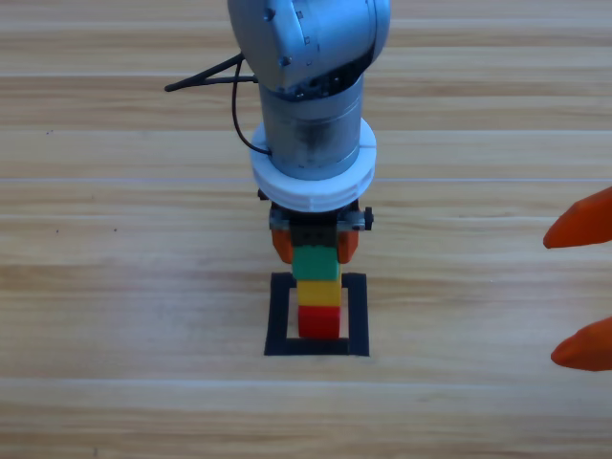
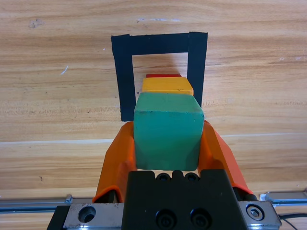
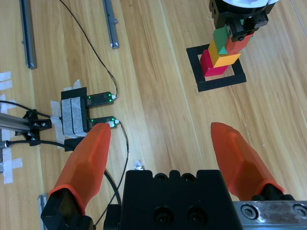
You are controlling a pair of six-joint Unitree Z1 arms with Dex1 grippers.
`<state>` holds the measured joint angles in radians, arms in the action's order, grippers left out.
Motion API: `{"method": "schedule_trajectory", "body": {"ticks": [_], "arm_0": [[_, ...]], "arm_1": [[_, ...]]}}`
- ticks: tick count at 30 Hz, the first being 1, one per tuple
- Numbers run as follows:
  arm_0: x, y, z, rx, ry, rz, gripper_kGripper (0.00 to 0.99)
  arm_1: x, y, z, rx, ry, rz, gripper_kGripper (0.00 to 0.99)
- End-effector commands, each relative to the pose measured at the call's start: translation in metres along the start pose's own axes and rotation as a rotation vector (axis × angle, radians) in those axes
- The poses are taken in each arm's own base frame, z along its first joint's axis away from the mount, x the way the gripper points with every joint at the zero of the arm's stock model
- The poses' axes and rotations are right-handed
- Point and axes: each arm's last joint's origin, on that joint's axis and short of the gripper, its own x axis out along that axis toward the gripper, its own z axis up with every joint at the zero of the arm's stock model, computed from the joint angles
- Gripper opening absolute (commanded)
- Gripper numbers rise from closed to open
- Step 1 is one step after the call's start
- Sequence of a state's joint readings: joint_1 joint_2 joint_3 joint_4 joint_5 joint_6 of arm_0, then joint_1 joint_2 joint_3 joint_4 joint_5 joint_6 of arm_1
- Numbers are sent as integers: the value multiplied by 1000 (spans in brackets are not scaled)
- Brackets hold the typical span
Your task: Stack the blocks in the rectangular block: red at the bottom, yellow in the middle, green on top
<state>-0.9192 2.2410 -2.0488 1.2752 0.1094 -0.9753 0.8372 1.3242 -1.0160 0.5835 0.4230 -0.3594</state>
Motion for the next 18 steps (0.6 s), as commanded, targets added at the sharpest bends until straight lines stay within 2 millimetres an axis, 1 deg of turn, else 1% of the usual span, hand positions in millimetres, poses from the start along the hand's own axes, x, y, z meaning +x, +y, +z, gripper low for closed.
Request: {"method": "schedule_trajectory", "body": {"ticks": [1,2,3,4,5,13,18], "arm_0": [[18,-10,-7,8,21,28,104],[17,-10,-7,10,20,25,322],[15,-11,-8,11,16,20,727],[13,-10,-9,8,15,20,917],[11,-10,-9,8,12,16,985],[0,-5,-10,10,-3,4,990],[-15,-2,-10,11,-25,-19,990]], "arm_1": [[11,2,0,-7,45,36,923],[11,2,0,-7,45,36,923],[11,2,0,-7,45,36,923],[11,2,0,-7,45,36,923],[11,2,0,-7,45,36,923],[11,2,0,-7,45,36,923],[11,2,0,-7,45,36,923]]}}
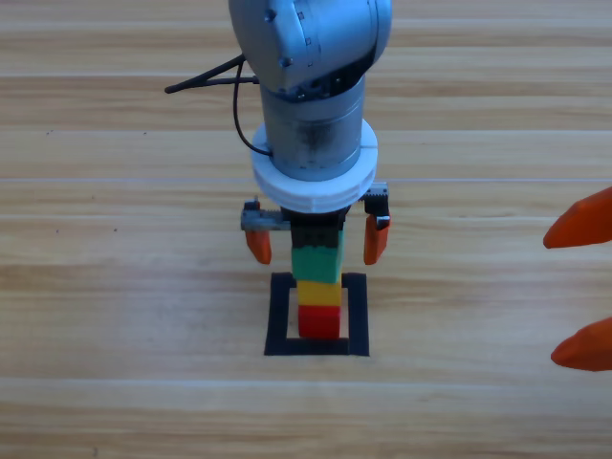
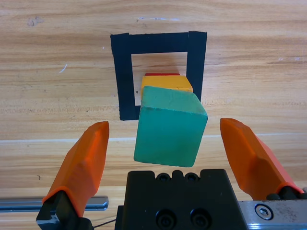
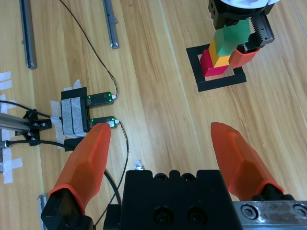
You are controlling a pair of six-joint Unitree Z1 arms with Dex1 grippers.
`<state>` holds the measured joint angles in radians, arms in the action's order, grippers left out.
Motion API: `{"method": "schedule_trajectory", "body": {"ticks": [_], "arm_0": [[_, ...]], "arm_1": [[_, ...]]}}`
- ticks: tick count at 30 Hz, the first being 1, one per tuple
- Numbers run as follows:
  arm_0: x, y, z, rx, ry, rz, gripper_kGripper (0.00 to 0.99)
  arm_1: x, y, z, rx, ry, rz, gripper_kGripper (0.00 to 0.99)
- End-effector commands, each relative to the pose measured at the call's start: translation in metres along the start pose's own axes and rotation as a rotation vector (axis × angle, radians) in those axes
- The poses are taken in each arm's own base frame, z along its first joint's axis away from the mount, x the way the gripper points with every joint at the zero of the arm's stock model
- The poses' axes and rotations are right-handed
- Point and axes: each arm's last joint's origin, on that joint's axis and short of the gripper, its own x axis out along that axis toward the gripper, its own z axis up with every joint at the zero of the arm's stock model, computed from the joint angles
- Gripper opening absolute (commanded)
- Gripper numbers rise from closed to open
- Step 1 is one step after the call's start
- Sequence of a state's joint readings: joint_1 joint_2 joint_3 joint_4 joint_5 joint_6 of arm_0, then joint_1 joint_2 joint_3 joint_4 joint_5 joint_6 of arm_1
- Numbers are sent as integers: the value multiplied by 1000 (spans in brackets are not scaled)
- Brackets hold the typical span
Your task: Stack the blocks in the rectangular block: red at the bottom, yellow in the middle, green on top
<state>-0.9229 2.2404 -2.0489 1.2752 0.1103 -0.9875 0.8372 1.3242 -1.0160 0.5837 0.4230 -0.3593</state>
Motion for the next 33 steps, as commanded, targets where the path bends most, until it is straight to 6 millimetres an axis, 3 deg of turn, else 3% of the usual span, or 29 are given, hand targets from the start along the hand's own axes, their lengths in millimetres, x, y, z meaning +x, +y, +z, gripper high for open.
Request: {"method": "schedule_trajectory", "body": {"ticks": [1,4,7,8,9,12,15,18,22,27,30,33], "arm_0": [[-19,0,-9,20,-32,-28,990],[-43,5,-9,25,-66,-73,990],[-102,31,-17,11,-176,-145,990],[-120,41,-21,4,-214,-160,990],[-148,65,-34,-3,-279,-179,990],[-177,110,-65,2,-411,-212,990],[-175,167,-95,28,-550,-264,990],[-159,220,-124,63,-672,-279,990],[-133,270,-149,126,-837,-283,990],[-103,316,-170,160,-944,-300,990],[-95,323,-175,193,-956,-288,990],[-94,316,-175,273,-937,-335,990]], "arm_1": [[11,2,0,-7,44,36,923],[11,2,0,-6,46,36,923],[11,2,0,-6,46,36,923],[10,3,0,-5,46,36,923],[10,4,0,-7,45,38,923],[7,5,5,-15,38,40,923],[5,8,13,-24,26,47,923],[4,11,18,-36,21,55,923],[5,12,19,-39,26,61,923],[12,12,21,-44,42,73,923],[14,11,21,-42,48,73,923],[14,11,21,-43,49,72,923]]}}
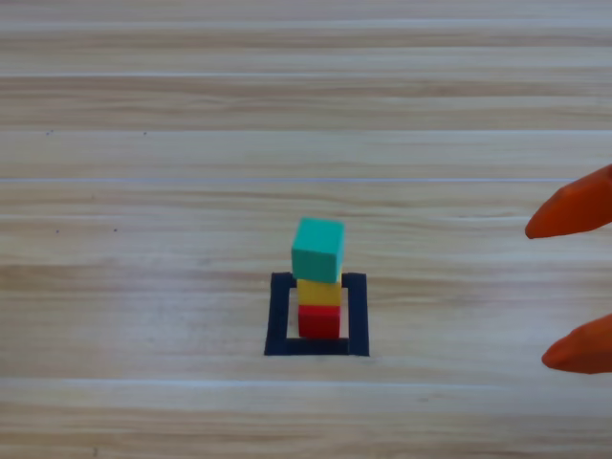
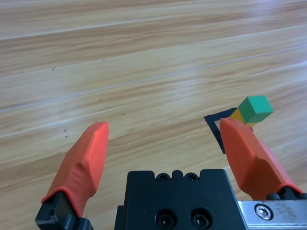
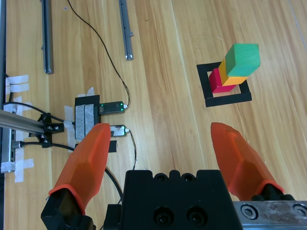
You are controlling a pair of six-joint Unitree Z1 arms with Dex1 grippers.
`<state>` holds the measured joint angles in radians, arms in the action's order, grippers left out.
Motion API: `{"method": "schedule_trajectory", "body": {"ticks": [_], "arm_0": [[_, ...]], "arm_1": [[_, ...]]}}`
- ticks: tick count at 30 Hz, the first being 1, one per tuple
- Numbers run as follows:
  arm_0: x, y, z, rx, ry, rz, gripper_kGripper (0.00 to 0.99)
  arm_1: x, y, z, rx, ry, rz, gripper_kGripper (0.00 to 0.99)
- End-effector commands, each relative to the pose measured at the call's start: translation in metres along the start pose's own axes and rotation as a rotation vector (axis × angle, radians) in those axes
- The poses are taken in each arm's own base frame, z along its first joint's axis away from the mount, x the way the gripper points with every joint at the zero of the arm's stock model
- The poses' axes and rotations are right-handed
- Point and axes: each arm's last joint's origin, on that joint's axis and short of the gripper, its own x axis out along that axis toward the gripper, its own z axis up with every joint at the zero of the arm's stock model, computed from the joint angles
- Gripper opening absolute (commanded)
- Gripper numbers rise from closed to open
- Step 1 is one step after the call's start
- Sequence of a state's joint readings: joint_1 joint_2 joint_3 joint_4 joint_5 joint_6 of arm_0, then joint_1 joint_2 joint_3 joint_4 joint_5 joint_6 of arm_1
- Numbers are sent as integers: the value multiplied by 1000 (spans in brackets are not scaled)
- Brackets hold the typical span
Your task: Stack the blocks in the rectangular block: red at the bottom, yellow in the middle, green on top
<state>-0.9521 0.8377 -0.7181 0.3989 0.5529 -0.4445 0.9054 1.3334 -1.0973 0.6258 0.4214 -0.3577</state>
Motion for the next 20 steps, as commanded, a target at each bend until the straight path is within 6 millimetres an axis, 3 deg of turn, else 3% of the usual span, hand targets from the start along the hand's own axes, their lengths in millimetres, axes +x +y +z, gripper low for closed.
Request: {"method": "schedule_trajectory", "body": {"ticks": [1,4,8,20], "arm_0": [[5,-5,-5,59,26,-105,990],[24,-28,-4,127,92,-227,990],[49,-74,-10,222,130,-308,990],[45,-77,-8,195,116,-328,990]], "arm_1": [[20,-2,-1,18,70,37,923],[20,-2,-1,18,71,36,923],[21,-2,-1,21,73,37,923],[25,-4,-2,25,87,38,923]]}}
